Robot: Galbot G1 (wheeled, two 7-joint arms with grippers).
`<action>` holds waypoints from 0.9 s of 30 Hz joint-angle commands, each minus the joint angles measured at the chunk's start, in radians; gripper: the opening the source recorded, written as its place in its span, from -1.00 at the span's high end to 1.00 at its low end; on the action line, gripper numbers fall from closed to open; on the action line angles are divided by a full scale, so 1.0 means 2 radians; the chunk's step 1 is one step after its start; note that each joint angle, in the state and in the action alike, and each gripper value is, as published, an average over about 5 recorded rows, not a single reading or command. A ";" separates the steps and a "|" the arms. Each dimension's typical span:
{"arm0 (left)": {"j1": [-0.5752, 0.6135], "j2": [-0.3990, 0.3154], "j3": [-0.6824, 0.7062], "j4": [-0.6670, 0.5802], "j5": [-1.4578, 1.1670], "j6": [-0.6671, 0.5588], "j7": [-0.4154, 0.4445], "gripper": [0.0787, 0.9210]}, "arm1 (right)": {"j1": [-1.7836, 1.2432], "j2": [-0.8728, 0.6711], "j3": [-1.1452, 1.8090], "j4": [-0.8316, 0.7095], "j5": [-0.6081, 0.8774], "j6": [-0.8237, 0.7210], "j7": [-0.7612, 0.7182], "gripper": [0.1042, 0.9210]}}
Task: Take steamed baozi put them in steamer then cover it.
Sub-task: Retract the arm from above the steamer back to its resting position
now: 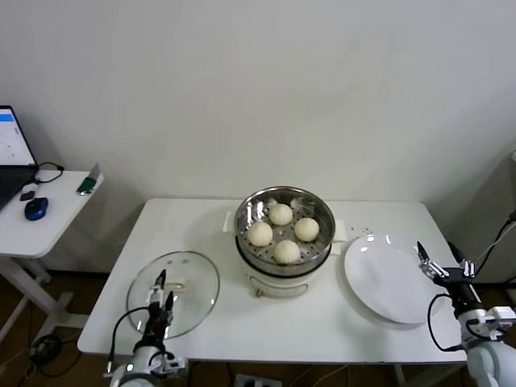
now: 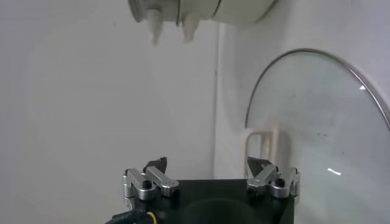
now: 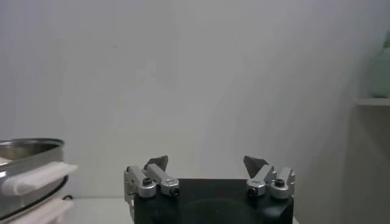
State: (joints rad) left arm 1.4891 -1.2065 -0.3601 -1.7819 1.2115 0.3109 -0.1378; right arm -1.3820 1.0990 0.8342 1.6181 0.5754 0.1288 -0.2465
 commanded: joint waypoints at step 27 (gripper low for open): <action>-0.133 -0.006 0.040 0.143 -0.012 0.024 -0.033 -0.75 | -0.009 0.018 0.031 -0.034 -0.037 0.020 -0.017 -0.76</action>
State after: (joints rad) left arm 1.2679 -1.2166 -0.2862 -1.5435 1.1931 0.3577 -0.2016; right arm -1.4004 1.1285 0.8927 1.5605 0.5208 0.1645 -0.2749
